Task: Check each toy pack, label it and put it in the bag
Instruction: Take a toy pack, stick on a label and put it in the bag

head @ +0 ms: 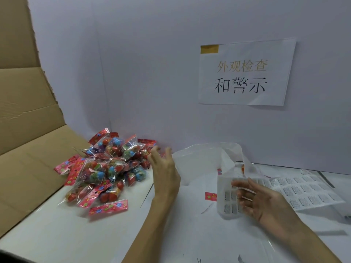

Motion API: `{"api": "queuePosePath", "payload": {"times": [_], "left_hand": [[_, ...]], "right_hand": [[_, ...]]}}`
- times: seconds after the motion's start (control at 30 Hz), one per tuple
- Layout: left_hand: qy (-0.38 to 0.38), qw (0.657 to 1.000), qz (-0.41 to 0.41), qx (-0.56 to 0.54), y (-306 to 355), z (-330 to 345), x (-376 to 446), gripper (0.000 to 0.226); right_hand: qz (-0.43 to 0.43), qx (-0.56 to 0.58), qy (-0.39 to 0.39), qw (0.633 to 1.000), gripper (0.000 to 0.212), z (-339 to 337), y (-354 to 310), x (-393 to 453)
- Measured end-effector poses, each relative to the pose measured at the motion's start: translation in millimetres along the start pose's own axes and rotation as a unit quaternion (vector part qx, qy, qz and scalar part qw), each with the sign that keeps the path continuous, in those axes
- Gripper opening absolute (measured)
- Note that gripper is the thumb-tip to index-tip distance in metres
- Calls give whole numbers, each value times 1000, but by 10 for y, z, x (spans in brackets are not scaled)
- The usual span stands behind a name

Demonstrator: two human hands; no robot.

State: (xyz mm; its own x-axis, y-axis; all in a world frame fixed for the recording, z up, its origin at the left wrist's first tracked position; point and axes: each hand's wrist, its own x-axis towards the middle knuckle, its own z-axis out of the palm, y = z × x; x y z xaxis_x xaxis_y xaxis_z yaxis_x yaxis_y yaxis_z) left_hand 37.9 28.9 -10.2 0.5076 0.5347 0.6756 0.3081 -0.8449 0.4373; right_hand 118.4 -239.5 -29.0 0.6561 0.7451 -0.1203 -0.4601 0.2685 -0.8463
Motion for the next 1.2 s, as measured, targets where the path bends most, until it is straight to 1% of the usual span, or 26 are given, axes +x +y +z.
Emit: {"api": "queuePosePath", "payload": {"times": [0.07,0.13,0.2,0.27,0.3,0.37,0.43,0.5,0.53,0.57,0.63,0.7,0.8,0.87,0.93,1.0,1.07,1.13,1.2], "left_hand": [[83,990,19,-116,72,-37,34,52],[130,966,57,-217,138,-78,63,43],[148,932,72,-324,251,-154,50,30],[144,899,60,-408,396,-220,-3,24],[129,888,46,-439,454,-224,-38,23],[57,856,-15,-513,531,-161,-121,18],[-41,806,-95,-583,580,-69,-211,15],[-123,753,-158,-627,648,-11,-310,20],[-155,735,-164,-639,689,3,-355,22],[-180,726,-152,-645,726,14,-391,23],[-219,725,-111,-643,774,15,-438,26],[-244,738,-84,-624,774,20,-448,29],[-259,759,-96,-590,731,12,-404,29],[-278,764,-120,-570,710,12,-383,36],[-315,752,-162,-555,733,-2,-388,43],[-344,732,-185,-559,747,12,-411,36],[-352,718,-194,-568,750,27,-426,27],[-358,698,-217,-580,750,30,-425,28],[-352,693,-242,-580,747,20,-404,30]], "right_hand": [[-7,-14,6,1000,55,22,-1,-1],[-18,-21,11,1000,50,30,7,5],[-27,-27,8,999,49,30,21,3],[-35,-55,3,998,52,37,31,-5],[-32,-68,-2,997,53,48,36,-9],[-27,-89,-20,995,52,80,52,-17],[-27,-104,-35,994,50,107,67,-19],[-40,-88,-42,994,50,124,84,-12],[-48,-76,-37,995,51,139,93,-8],[-54,-68,-21,996,52,162,96,-11],[-69,-90,27,993,59,207,95,-20],[-101,-132,69,984,60,224,80,-32],[-162,-154,111,968,42,210,20,-48],[-204,-204,138,948,36,195,-14,-68],[-236,-270,176,917,30,176,-34,-89],[-250,-292,198,902,24,145,-43,-102],[-254,-287,207,900,20,128,-54,-118],[-255,-273,218,901,20,137,-66,-127],[-257,-259,235,901,17,152,-80,-124]]}}
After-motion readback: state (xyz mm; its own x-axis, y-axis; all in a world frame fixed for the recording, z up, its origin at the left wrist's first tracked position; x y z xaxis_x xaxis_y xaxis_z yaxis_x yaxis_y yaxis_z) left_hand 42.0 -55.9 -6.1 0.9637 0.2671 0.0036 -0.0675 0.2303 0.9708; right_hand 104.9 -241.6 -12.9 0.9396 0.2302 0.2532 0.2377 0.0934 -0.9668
